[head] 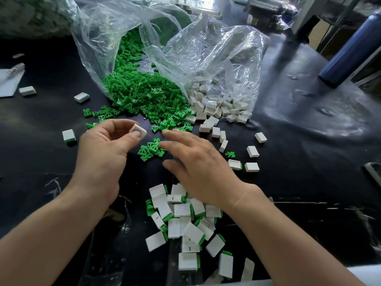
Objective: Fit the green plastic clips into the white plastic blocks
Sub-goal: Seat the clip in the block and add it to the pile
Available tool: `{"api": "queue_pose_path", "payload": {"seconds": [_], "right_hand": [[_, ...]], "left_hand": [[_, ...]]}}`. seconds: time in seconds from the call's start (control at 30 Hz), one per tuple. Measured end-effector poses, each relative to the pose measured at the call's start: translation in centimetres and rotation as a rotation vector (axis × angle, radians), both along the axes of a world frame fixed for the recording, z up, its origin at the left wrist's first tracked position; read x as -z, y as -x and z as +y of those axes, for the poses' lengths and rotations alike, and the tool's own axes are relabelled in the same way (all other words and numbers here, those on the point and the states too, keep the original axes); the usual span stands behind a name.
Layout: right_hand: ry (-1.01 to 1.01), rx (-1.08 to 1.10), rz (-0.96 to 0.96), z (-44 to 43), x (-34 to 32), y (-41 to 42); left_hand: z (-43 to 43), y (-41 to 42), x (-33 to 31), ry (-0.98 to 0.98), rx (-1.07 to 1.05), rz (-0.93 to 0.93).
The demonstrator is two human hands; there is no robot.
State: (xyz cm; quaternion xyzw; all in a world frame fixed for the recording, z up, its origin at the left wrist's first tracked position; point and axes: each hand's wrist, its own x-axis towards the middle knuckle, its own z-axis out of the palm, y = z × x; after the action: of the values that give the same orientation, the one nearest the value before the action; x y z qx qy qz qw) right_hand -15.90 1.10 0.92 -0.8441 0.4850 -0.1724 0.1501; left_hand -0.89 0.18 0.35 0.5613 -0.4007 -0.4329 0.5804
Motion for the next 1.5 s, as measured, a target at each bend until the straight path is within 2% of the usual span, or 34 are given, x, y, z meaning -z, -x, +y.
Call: {"api": "queue_pose_path", "payload": {"seconds": [0.13,0.27,0.47,0.57,0.8,1.07,1.2,1.27,1.4,1.5], "right_hand": [[-0.059,-0.157,0.119,-0.2,0.2,-0.2],[-0.085,-0.143,0.166,-0.7,0.0,0.5],[0.013,-0.074,0.105,-0.9,-0.2,1.5],[0.026,-0.004,-0.001,-0.7,-0.2,1.1],[-0.079,-0.058,0.133,-0.9,0.3,0.7],[-0.007,0.058,0.079,-1.0,0.3,1.2],[0.018,0.175,-0.065,-0.9,0.4,1.3],[0.005,0.149,-0.100,-0.9,0.4,1.1],[-0.069,-0.061,0.093,-1.0,0.7,0.6],[-0.051,-0.098,0.178,-1.0,0.8,0.5]], "left_hand": [[-0.1,0.0,0.4,-0.032,0.012,-0.022],[-0.2,0.0,0.4,-0.049,0.037,-0.020],[0.2,0.5,0.2,-0.049,0.164,0.030],[0.3,1.1,0.4,-0.055,0.240,0.107],[-0.1,0.6,0.2,0.008,0.121,0.146],[0.0,0.6,0.2,0.011,0.151,0.099],[0.1,0.5,0.2,0.018,0.167,0.087],[0.1,0.5,0.2,0.017,0.174,0.089],[0.2,0.5,0.2,0.026,0.181,0.094],[0.3,0.5,0.2,0.033,0.185,0.090]]}}
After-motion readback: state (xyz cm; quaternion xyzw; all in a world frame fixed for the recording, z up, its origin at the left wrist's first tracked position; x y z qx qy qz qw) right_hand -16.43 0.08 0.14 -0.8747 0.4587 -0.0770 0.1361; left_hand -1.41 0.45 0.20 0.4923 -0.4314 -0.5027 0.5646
